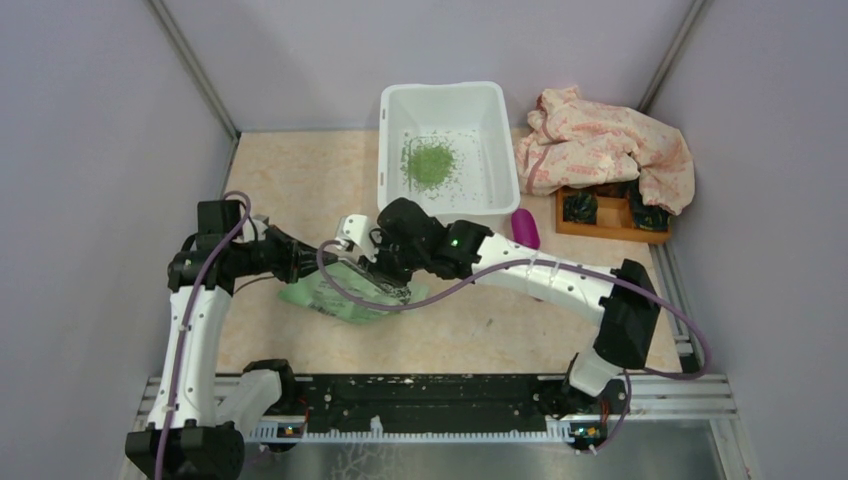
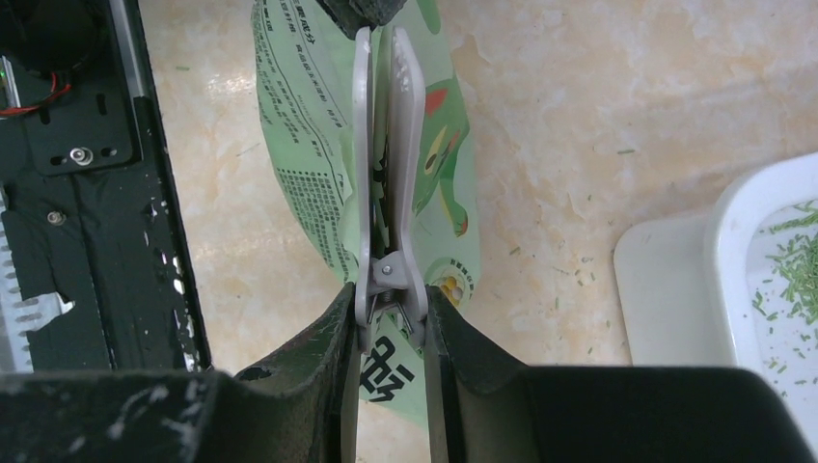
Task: Fill the litter box with clean litter
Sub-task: Adjust the clamp at the cat litter bag.
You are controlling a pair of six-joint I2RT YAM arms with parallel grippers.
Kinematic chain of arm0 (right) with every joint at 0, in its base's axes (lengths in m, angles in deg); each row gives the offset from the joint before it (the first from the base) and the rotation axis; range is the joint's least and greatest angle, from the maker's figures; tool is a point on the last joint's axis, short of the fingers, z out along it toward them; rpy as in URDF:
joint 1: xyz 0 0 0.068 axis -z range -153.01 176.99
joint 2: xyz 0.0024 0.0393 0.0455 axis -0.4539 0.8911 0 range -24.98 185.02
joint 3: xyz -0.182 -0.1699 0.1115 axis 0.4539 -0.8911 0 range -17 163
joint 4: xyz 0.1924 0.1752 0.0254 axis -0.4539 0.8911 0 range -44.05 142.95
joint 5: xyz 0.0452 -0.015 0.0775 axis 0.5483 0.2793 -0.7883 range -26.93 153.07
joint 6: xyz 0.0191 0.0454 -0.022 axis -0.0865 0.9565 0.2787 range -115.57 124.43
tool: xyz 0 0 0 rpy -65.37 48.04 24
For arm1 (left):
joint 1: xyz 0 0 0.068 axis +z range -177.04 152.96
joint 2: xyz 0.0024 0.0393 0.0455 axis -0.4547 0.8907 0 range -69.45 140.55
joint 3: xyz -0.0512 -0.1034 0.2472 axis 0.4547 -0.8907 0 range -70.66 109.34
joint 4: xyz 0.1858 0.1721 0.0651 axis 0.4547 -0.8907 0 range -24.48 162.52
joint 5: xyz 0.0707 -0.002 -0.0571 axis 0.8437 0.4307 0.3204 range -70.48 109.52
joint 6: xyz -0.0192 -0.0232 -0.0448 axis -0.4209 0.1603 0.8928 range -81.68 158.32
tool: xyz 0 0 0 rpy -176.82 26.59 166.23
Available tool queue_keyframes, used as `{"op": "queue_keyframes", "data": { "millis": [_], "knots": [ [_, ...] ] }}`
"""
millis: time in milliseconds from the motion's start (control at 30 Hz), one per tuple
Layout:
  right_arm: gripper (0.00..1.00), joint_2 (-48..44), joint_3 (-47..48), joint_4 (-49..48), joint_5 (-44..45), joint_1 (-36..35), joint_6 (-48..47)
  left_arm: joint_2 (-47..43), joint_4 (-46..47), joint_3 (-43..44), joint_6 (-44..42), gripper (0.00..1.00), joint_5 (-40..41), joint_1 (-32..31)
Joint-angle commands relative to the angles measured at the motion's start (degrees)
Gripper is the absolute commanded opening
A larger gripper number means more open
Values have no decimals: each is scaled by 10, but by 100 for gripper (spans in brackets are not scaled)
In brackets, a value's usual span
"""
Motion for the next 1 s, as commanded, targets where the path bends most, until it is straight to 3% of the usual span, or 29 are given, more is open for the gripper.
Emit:
{"op": "queue_keyframes", "data": {
  "millis": [0,967],
  "knots": [
    [0,27,49,43,-3,3,-19,-9,65,46,3,4,-65,-1],
    [0,71,103,114,3,3,-54,-2,70,82,6,5,-72,0]
  ]
}}
